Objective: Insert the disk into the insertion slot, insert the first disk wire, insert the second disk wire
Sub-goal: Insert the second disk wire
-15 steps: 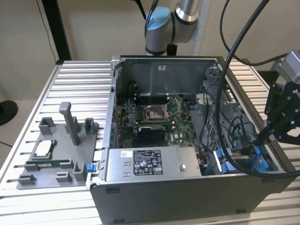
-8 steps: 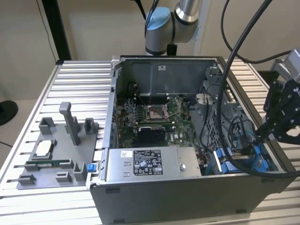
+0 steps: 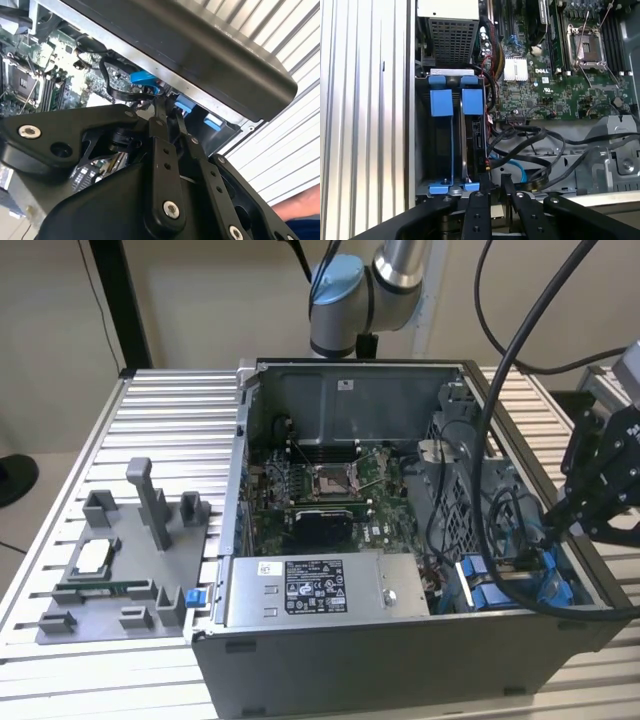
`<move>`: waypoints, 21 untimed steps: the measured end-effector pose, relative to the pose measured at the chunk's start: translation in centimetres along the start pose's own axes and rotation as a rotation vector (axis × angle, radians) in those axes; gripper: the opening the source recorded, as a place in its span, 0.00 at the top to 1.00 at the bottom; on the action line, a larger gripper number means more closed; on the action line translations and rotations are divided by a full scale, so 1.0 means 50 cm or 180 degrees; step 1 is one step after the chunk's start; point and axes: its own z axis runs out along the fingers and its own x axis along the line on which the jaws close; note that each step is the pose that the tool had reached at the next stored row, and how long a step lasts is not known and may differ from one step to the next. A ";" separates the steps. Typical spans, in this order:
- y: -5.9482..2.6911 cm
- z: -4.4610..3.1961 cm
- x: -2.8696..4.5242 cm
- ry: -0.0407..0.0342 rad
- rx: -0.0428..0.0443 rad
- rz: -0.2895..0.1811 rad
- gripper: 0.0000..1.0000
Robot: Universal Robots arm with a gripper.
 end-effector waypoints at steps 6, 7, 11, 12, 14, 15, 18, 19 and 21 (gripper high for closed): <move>-0.008 0.002 0.002 -0.0012 0.0012 -0.0012 0.00; -0.009 0.003 0.003 -0.0011 0.0011 -0.0015 0.00; -0.010 0.007 0.004 -0.0017 0.0008 -0.0034 0.00; -0.010 0.008 0.004 -0.0018 0.0007 -0.0037 0.00; -0.010 0.008 0.004 -0.0025 0.0006 -0.0041 1.00; -0.010 0.009 0.004 -0.0029 0.0005 -0.0042 1.00; -0.010 0.009 0.004 -0.0030 0.0005 -0.0043 1.00; -0.009 0.009 0.005 -0.0030 0.0005 -0.0042 1.00; -0.005 0.010 0.005 -0.0030 0.0006 -0.0043 1.00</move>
